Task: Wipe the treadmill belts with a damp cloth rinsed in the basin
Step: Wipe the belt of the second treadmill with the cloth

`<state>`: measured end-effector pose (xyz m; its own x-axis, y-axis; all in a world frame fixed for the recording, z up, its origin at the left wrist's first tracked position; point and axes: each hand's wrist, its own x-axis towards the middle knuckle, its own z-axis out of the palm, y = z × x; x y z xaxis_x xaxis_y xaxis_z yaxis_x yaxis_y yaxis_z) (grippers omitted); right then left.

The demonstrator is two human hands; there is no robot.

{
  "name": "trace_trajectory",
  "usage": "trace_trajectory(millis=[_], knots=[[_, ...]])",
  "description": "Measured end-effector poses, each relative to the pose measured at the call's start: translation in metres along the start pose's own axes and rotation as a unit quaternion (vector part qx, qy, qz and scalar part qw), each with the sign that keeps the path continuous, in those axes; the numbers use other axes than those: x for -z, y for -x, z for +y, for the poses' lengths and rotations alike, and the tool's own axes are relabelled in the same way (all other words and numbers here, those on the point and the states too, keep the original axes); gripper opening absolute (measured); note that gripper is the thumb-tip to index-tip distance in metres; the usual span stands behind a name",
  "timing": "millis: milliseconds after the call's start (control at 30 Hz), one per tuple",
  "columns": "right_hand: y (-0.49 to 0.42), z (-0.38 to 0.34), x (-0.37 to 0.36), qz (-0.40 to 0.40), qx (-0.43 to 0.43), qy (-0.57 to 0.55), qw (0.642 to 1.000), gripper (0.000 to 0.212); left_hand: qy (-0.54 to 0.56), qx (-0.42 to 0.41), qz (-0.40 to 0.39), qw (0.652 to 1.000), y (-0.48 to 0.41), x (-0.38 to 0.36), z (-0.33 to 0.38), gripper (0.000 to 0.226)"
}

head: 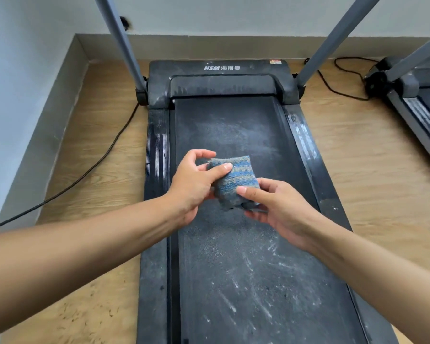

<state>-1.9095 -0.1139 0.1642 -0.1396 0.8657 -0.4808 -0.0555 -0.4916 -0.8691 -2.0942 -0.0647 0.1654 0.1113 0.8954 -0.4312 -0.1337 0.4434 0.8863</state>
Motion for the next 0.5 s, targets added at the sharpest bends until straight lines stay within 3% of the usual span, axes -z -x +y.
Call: trace_trajectory(millis=[100, 167, 200, 267, 333, 367, 400, 433, 500], knots=[[-0.006, 0.002, 0.000, 0.043, 0.049, 0.086, 0.994, 0.030, -0.078, 0.015, 0.022, 0.997, -0.005, 0.025, -0.021, 0.026], [-0.018, 0.005, -0.001, 0.083, 0.076, 0.176, 0.978, 0.029, -0.221, 0.030, 0.025, 0.975, -0.006, 0.057, -0.044, 0.022], [-0.027, 0.008, -0.003, 0.098, 0.085, 0.211, 0.969, 0.028, -0.340, 0.029, 0.015, 0.940, -0.005, 0.077, -0.059, 0.026], [-0.051, 0.020, -0.009, 0.128, 0.100, 0.274, 0.948, 0.029, -0.571, 0.017, -0.021, 0.821, -0.002, 0.117, -0.097, 0.042], [-0.078, 0.039, -0.019, 0.139, 0.122, 0.332, 0.925, 0.026, -0.711, 0.004, -0.054, 0.701, 0.002, 0.145, -0.132, 0.059], [-0.091, 0.053, -0.024, 0.136, 0.142, 0.362, 0.911, 0.023, -0.748, -0.011, -0.061, 0.661, 0.003, 0.156, -0.147, 0.065], [-0.103, 0.071, -0.029, 0.129, 0.162, 0.397, 0.894, 0.021, -0.763, -0.028, -0.056, 0.644, 0.005, 0.164, -0.163, 0.067], [-0.115, 0.090, -0.035, 0.116, 0.175, 0.442, 0.872, 0.020, -0.760, -0.041, -0.035, 0.648, 0.006, 0.168, -0.176, 0.068], [-0.123, 0.133, -0.046, 0.066, 0.169, 0.538, 0.823, 0.022, -0.714, -0.035, 0.038, 0.698, 0.014, 0.167, -0.204, 0.071]])
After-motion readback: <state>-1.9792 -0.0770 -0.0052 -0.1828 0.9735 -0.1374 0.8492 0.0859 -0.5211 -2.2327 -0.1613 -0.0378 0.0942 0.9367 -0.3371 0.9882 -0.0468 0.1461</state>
